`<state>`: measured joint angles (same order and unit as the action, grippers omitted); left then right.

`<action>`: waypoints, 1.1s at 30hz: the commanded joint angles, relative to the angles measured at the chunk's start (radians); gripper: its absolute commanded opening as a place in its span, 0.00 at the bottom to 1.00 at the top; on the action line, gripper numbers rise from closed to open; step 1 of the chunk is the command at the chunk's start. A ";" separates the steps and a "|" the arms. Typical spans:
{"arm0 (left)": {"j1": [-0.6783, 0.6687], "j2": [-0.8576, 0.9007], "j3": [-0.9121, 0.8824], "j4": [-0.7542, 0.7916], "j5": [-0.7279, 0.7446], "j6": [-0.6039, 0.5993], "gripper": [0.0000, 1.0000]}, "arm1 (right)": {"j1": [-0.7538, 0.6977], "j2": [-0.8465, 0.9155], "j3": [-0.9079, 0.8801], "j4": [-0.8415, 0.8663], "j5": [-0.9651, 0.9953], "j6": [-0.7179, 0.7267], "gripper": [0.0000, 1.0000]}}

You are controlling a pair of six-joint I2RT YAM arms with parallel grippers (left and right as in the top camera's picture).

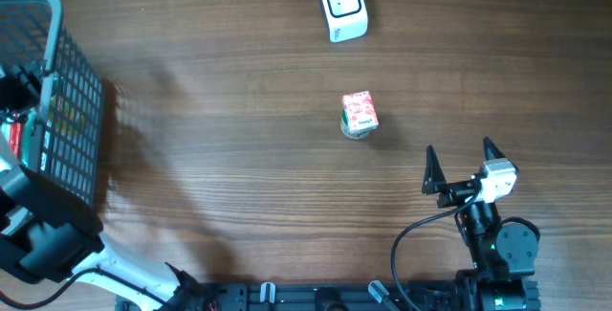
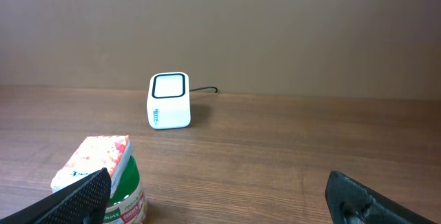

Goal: Scan the item barcode
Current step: 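Reach the left gripper into the basket and grasp the Vim bottle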

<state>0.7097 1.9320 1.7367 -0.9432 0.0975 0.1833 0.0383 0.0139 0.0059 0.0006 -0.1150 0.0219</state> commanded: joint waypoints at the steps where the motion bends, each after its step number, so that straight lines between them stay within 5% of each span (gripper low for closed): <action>1: 0.001 -0.001 -0.011 0.000 0.043 0.023 0.88 | -0.003 -0.002 -0.001 0.006 0.001 0.006 1.00; 9: 0.001 0.000 -0.103 0.048 0.051 0.023 0.61 | -0.003 -0.002 -0.001 0.006 0.002 0.006 1.00; 10: 0.001 0.000 -0.103 0.049 0.051 0.023 0.43 | -0.003 -0.002 -0.001 0.006 0.001 0.006 1.00; 14: 0.001 0.000 -0.103 0.053 0.051 0.023 0.16 | -0.003 -0.002 -0.001 0.006 0.002 0.006 1.00; 15: 0.001 0.000 -0.102 0.052 0.051 0.022 0.17 | -0.003 -0.002 -0.001 0.006 0.002 0.006 1.00; 16: 0.001 0.000 -0.102 0.052 0.051 0.011 0.34 | -0.003 -0.002 -0.001 0.006 0.002 0.006 1.00; 18: 0.001 -0.001 -0.102 0.053 0.052 -0.015 0.52 | -0.003 -0.002 -0.001 0.006 0.002 0.006 1.00; 19: 0.001 -0.001 -0.102 0.053 0.052 -0.014 0.53 | -0.003 -0.002 -0.001 0.006 0.002 0.006 1.00; 25: 0.001 -0.056 -0.086 0.071 0.055 -0.053 0.30 | -0.003 -0.002 -0.001 0.006 0.002 0.006 1.00; 33: 0.001 -0.476 -0.048 0.192 0.089 -0.307 0.28 | -0.003 -0.002 -0.001 0.006 0.002 0.007 1.00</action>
<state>0.7090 1.6421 1.6604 -0.7975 0.1558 0.0246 0.0383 0.0139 0.0059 0.0002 -0.1150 0.0219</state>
